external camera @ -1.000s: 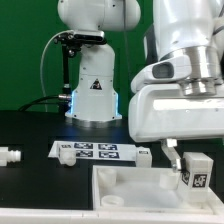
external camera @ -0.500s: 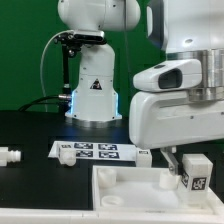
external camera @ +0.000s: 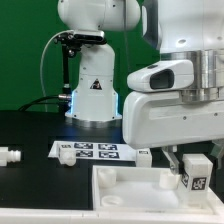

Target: Assemble square table

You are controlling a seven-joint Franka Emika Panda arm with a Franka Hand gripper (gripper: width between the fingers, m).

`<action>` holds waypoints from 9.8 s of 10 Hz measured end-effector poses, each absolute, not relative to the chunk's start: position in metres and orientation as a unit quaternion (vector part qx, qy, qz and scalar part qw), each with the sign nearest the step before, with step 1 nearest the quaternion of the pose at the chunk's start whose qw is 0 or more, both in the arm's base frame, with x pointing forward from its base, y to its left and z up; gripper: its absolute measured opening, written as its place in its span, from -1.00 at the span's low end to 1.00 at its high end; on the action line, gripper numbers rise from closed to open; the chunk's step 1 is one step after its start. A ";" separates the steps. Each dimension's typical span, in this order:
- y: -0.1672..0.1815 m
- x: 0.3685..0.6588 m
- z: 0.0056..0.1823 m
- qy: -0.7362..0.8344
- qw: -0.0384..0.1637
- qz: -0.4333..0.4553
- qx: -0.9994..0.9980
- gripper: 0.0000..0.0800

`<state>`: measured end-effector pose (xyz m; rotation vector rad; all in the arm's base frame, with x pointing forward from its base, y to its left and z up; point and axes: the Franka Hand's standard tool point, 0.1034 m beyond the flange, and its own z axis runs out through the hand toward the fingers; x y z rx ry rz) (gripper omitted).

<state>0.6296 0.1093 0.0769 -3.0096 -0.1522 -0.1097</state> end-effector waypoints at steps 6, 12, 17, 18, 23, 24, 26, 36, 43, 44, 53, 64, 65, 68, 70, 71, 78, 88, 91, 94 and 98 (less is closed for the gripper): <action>0.112 0.627 0.076 0.260 0.071 -0.047 -0.962 -0.29; 0.117 0.629 0.075 0.576 0.140 -0.016 -0.805 -0.28; 0.120 0.629 0.077 0.378 0.100 -0.035 -0.920 0.56; 0.123 0.632 0.081 0.325 0.092 -0.036 -0.941 0.56; 0.113 0.639 0.085 0.058 0.058 -0.075 -0.994 0.62; 0.107 0.643 0.084 -0.026 0.047 -0.074 -0.996 0.62; 0.106 0.645 0.082 -0.034 0.048 -0.077 -0.995 0.62; 0.099 0.641 0.080 0.453 0.078 -0.036 -0.888 -0.29; 0.105 0.637 0.082 0.430 0.063 -0.013 -0.900 0.22; 0.106 0.638 0.085 0.346 0.058 -0.016 -0.936 0.53; 0.110 0.638 0.083 0.080 0.039 -0.028 -0.996 0.08; 0.116 0.637 0.080 0.624 0.085 0.005 -0.776 -0.29; 0.113 0.637 0.080 0.582 0.081 0.001 -0.809 -0.15; 0.108 0.642 0.082 0.368 0.060 -0.032 -0.927 0.57; 0.107 0.642 0.082 0.320 0.057 -0.035 -0.945 0.61; 0.106 0.642 0.081 0.282 0.056 -0.037 -0.957 0.61; 0.115 0.639 0.079 0.095 0.028 -0.056 -0.993 0.34; 0.113 0.637 0.076 0.612 0.094 0.004 -0.785 -0.29; 0.115 0.636 0.076 0.631 0.094 0.011 -0.770 -0.29; 0.119 0.636 0.077 0.477 0.082 -0.011 -0.875 0.48; 0.124 0.635 0.077 0.322 0.072 -0.024 -0.944 0.62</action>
Offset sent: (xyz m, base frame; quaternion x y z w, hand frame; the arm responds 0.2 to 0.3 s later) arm -0.0179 -0.0103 0.0014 -0.0506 0.0407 0.1921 0.9792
